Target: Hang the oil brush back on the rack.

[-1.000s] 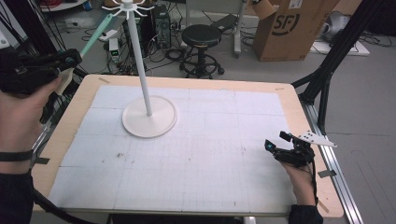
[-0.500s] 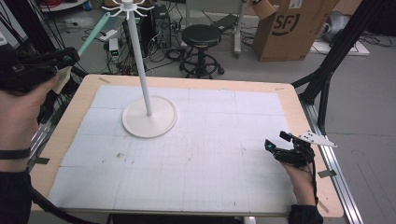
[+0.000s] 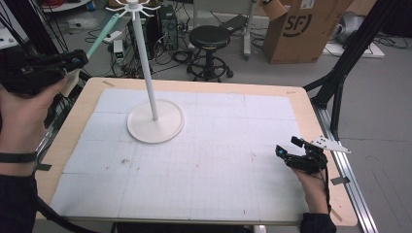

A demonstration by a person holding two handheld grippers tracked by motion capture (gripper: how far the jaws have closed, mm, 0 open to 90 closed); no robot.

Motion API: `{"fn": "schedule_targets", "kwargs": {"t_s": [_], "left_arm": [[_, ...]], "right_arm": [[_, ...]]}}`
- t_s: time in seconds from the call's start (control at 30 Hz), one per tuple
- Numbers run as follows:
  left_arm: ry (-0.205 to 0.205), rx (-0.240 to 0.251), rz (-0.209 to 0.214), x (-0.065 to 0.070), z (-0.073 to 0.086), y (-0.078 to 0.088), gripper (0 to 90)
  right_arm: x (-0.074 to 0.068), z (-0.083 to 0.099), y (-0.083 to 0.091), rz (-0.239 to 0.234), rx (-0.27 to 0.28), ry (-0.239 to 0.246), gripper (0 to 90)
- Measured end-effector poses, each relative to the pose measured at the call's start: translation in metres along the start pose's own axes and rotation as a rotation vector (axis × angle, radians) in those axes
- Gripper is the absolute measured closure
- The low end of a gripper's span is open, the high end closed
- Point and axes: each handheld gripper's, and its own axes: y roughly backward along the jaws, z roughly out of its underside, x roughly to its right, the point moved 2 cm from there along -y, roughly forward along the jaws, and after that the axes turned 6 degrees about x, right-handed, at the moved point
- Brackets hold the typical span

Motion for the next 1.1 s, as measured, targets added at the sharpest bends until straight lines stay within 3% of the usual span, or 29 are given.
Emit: {"fn": "schedule_targets", "kwargs": {"t_s": [0.27,0.4,0.5,0.7,0.83,0.93,1.1], "left_arm": [[-0.010,-0.019,-0.013,-0.002,0.011,-0.007,80.5],[-0.009,-0.036,-0.013,-0.004,0.023,-0.006,64.1],[-0.019,-0.055,0.013,-0.003,0.038,-0.003,51.4],[-0.017,-0.107,0.053,0.002,0.085,0.002,32.5],[-0.014,-0.145,0.069,0.003,0.122,0.007,28.1],[0.020,-0.154,0.081,0.003,0.152,0.011,27.0],[0.048,-0.176,0.073,0.001,0.187,0.016,25.6]], "right_arm": [[0.000,0.000,0.000,-0.001,-0.001,0.001,13.7],[0.000,0.000,0.000,-0.001,-0.002,0.000,13.7],[0.000,0.000,-0.001,-0.002,-0.003,0.002,13.7],[0.000,0.001,-0.001,0.000,-0.008,-0.001,13.7],[-0.001,0.002,-0.002,0.001,-0.017,0.005,13.7],[-0.002,0.003,-0.003,0.004,-0.022,0.004,13.7],[-0.002,0.005,-0.005,0.003,-0.036,0.010,13.7]]}}
